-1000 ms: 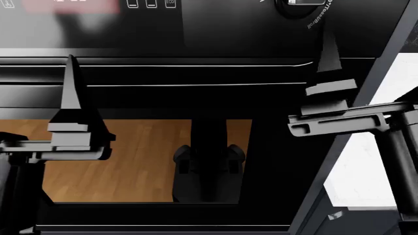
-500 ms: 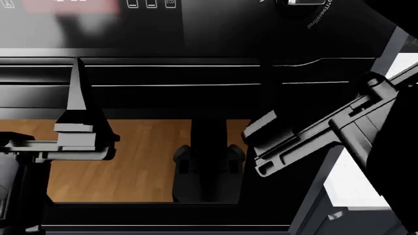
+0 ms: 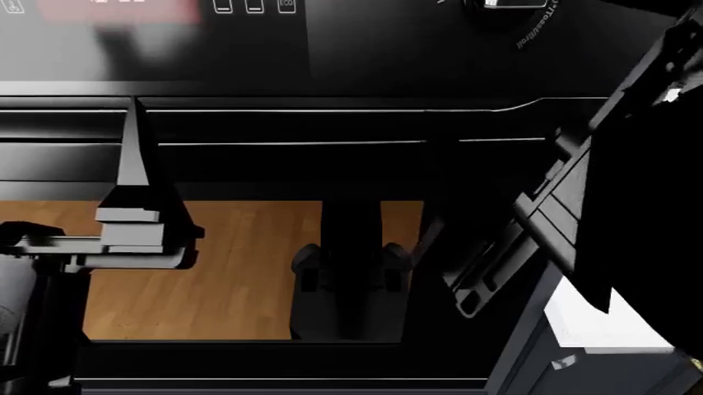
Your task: Preheat the oven by turning the temperature knob.
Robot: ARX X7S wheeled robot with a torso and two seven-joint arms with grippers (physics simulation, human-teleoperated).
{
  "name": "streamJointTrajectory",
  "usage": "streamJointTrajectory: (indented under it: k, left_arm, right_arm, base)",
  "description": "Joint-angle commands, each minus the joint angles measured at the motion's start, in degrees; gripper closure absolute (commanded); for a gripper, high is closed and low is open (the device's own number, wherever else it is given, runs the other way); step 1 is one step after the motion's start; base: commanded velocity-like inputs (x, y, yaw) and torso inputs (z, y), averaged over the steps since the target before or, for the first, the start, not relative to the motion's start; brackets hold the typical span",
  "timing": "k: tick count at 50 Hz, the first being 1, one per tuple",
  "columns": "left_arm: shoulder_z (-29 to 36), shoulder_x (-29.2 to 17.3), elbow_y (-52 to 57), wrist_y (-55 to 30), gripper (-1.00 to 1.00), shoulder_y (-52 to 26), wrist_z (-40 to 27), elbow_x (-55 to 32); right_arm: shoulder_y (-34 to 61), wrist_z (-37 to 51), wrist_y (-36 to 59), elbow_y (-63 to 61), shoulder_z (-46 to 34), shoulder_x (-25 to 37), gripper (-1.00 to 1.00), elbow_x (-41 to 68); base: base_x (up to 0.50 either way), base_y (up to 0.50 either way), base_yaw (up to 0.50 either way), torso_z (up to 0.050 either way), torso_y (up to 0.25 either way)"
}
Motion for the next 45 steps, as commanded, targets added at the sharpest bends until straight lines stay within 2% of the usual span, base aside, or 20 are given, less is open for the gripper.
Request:
streamJointTrajectory:
  k: [1, 24, 45]
  left_arm:
    - [0.26, 0.20, -0.52, 0.67, -1.00, 0.47, 0.29, 0.45]
    - [0.52, 0.52, -0.89, 0.86, -1.00, 0.56, 0.52, 0.72]
    - [0.77, 1.00, -1.90, 1.34, -1.00, 0.82, 1.15, 1.03]
  right_arm:
    - [0.27, 0.78, 8.67, 5.21, 0.08, -2.48, -1.00, 0.14]
    - [0.25, 0.73, 10.08, 6.53, -6.14, -3.65, -1.00, 0.82]
    - [0.25, -0.04, 10.79, 7.78, -8.29, -4.00, -1.00, -1.57]
  base:
    - [0.00, 0.00, 0.00, 0.000, 0.000]
    - [0.00, 0.00, 0.00, 0.000, 0.000]
    - [0.00, 0.00, 0.00, 0.000, 0.000]
